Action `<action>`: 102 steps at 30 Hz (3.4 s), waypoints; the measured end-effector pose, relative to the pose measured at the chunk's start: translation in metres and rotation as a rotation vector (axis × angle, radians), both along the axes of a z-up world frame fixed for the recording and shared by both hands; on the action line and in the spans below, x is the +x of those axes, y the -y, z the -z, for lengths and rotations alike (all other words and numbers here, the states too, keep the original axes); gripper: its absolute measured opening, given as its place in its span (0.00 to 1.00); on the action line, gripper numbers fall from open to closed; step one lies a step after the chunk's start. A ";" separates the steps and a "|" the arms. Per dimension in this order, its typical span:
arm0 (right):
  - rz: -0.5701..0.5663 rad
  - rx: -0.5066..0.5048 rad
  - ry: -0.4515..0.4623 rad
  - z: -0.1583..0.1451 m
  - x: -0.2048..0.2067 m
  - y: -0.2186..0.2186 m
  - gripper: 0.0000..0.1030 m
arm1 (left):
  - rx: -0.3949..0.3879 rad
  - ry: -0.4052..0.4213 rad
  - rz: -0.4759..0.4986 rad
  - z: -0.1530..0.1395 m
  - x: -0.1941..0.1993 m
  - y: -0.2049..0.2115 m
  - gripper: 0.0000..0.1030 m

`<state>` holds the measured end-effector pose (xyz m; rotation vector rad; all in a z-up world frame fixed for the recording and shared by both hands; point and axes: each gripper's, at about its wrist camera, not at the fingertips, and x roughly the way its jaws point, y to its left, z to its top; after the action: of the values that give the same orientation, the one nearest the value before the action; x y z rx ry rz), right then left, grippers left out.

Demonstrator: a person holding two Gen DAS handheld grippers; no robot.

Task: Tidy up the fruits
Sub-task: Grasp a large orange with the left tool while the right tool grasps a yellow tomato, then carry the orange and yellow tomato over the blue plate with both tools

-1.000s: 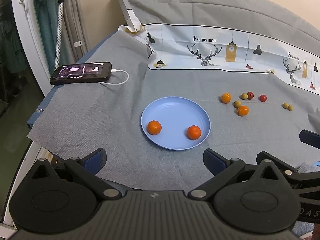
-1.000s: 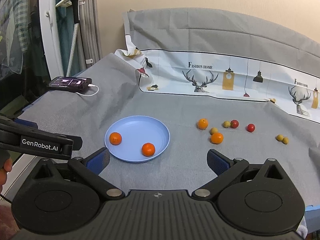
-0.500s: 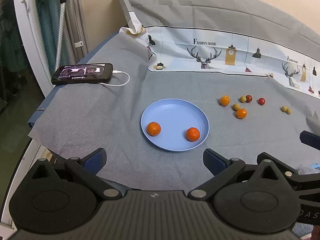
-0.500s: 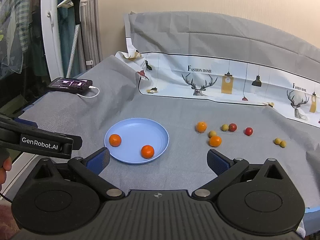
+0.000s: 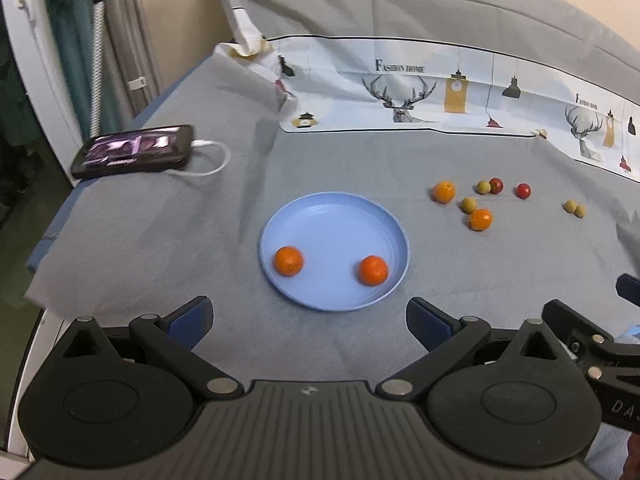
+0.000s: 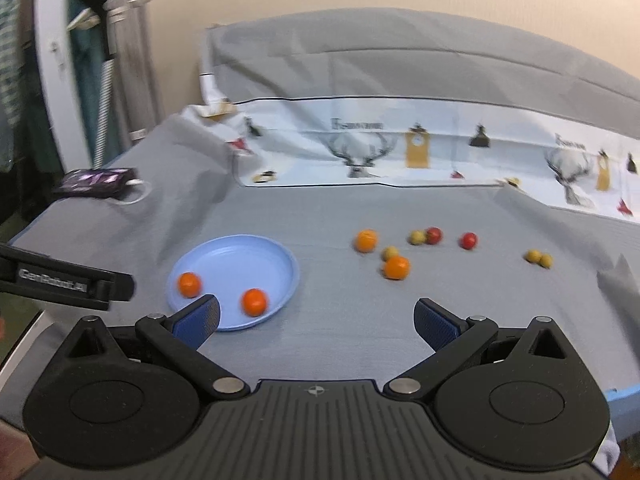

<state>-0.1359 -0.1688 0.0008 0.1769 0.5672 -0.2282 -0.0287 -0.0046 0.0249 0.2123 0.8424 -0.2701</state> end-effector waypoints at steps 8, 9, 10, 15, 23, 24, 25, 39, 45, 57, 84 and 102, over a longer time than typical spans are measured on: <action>0.257 0.000 -0.026 0.035 0.012 0.103 0.99 | -0.004 -0.076 0.094 0.029 0.051 0.091 1.00; 0.296 -0.003 -0.027 0.042 0.014 0.120 0.99 | -0.003 -0.092 0.104 0.035 0.056 0.105 1.00; 0.333 -0.008 -0.032 0.049 0.018 0.138 0.99 | -0.012 -0.113 0.121 0.043 0.064 0.120 1.00; 0.441 -0.051 -0.050 0.085 0.052 0.231 0.99 | -0.010 -0.149 0.175 0.084 0.096 0.192 1.00; 0.549 -0.083 -0.192 0.166 0.116 0.354 0.99 | 0.033 -0.223 0.182 0.150 0.154 0.281 1.00; 0.542 -0.077 -0.194 0.173 0.123 0.361 0.99 | 0.037 -0.230 0.176 0.157 0.160 0.288 1.00; 0.528 -0.071 -0.193 0.181 0.128 0.368 0.99 | 0.043 -0.232 0.168 0.164 0.166 0.294 1.00; 0.437 -0.065 -0.136 0.200 0.141 0.376 0.26 | 0.035 -0.211 0.205 0.182 0.171 0.296 0.41; 0.467 -0.001 -0.102 0.167 0.107 0.350 0.26 | 0.012 -0.180 0.223 0.150 0.153 0.270 0.41; 0.205 0.068 0.009 0.072 0.046 0.196 0.26 | -0.056 -0.083 0.198 0.039 0.076 0.160 0.41; -0.273 0.004 0.039 -0.021 -0.027 -0.038 0.26 | -0.102 0.044 0.062 -0.010 -0.044 -0.030 0.42; -0.287 -0.025 0.031 -0.023 -0.025 -0.045 0.26 | -0.101 0.033 0.044 -0.009 -0.043 -0.034 0.42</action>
<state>-0.1609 -0.1234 0.0235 0.0731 0.5520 0.0460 -0.0719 0.0298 0.0342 0.1411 0.7903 -0.3490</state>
